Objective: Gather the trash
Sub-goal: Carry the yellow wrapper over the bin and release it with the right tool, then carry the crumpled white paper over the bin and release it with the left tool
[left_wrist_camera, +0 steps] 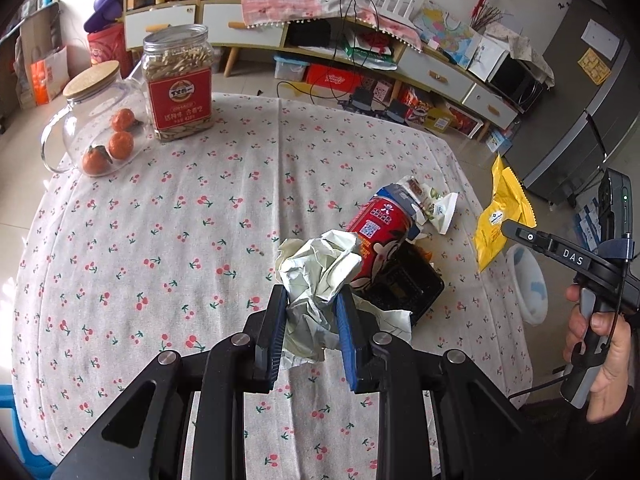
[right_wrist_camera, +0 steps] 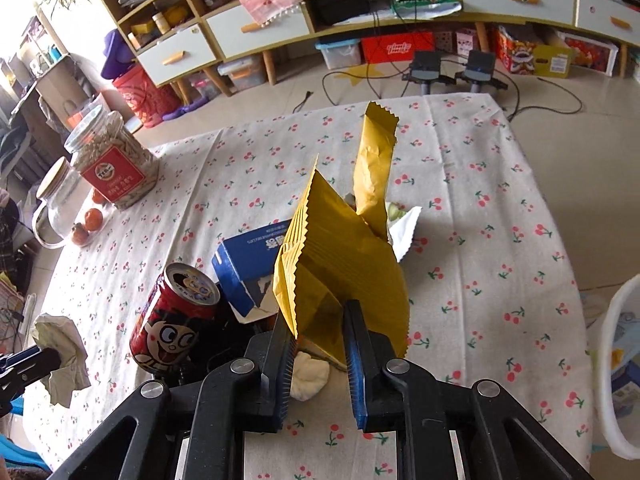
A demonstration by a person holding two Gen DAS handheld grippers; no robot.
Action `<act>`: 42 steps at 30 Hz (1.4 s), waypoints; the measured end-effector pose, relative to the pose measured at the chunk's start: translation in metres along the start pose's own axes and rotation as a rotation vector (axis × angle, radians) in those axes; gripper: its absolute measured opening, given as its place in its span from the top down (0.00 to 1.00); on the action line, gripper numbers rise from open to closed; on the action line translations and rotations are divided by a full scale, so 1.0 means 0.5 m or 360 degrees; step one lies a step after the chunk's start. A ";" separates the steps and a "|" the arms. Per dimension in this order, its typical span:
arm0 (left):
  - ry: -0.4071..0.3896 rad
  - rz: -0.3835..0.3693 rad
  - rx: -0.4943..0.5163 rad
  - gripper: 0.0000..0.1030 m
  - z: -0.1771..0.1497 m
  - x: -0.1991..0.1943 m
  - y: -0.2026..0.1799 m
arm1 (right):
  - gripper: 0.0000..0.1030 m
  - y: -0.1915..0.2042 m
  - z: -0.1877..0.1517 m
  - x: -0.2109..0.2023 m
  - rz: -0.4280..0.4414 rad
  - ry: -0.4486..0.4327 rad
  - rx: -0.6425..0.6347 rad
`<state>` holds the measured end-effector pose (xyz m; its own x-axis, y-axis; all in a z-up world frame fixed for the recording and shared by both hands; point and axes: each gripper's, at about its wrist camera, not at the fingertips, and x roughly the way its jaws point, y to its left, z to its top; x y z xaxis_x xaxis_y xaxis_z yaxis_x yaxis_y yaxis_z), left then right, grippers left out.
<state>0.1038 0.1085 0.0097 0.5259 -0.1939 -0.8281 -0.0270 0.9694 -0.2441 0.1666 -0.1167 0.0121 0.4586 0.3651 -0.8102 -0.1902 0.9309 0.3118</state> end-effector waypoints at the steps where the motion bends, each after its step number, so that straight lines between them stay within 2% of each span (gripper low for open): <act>1: -0.0003 -0.0006 0.0007 0.75 0.000 0.000 -0.008 | 0.80 -0.011 -0.001 -0.010 -0.0004 -0.0011 0.0013; 15: 0.0041 -0.0129 0.0134 0.75 0.000 0.045 -0.172 | 0.80 -0.243 -0.044 -0.157 -0.0164 -0.0120 0.0290; 20: 0.0060 -0.0157 0.0238 0.75 -0.007 0.062 -0.249 | 0.80 -0.334 -0.068 -0.196 -0.0227 -0.0141 0.0407; 26: 0.0110 -0.0183 0.0356 0.75 -0.011 0.094 -0.336 | 0.80 -0.440 -0.091 -0.217 -0.0270 -0.0151 0.0559; 32: 0.0169 -0.0248 0.0420 0.75 -0.012 0.136 -0.419 | 0.77 -0.496 -0.099 -0.201 -0.0242 -0.0111 0.0667; 33: 0.0178 -0.0259 0.0432 0.75 -0.014 0.142 -0.434 | 0.71 -0.503 -0.100 -0.198 -0.0252 -0.0088 0.0686; 34: 0.0188 -0.0271 0.0446 0.75 -0.015 0.149 -0.450 | 0.56 -0.512 -0.103 -0.198 -0.0261 -0.0074 0.0705; 35: 0.0198 -0.0281 0.0462 0.75 -0.017 0.155 -0.466 | 0.52 -0.521 -0.107 -0.202 -0.0268 -0.0075 0.0728; 42: 0.0261 -0.0338 0.0576 0.75 -0.026 0.212 -0.585 | 0.50 -0.572 -0.138 -0.262 -0.0302 -0.0094 0.0838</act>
<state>0.1562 -0.1973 -0.0132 0.3451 -0.3876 -0.8548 0.3814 0.8901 -0.2496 0.1011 -0.4317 -0.0052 0.4933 0.1765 -0.8518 0.3522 0.8548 0.3810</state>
